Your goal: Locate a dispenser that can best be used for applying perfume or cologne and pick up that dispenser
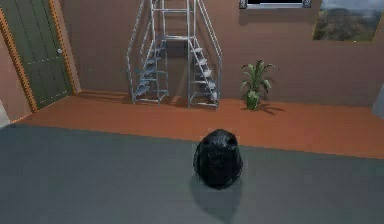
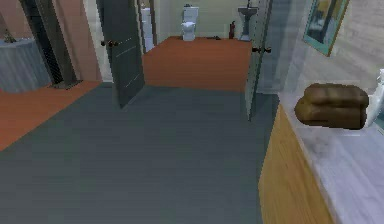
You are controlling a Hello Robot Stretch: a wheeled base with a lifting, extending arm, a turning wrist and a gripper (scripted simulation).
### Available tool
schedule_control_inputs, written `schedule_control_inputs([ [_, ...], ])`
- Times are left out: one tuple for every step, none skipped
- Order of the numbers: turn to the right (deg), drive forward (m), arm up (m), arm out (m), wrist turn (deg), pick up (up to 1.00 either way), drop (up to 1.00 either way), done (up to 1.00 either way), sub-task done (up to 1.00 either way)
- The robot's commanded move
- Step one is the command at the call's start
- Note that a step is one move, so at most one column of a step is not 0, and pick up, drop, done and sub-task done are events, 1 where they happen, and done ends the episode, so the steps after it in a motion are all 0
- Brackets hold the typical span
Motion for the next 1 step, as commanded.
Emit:
schedule_control_inputs([
  [9.0,0.00,0.00,0.00,0.0,0.00,0.00,0.00,0.00],
])
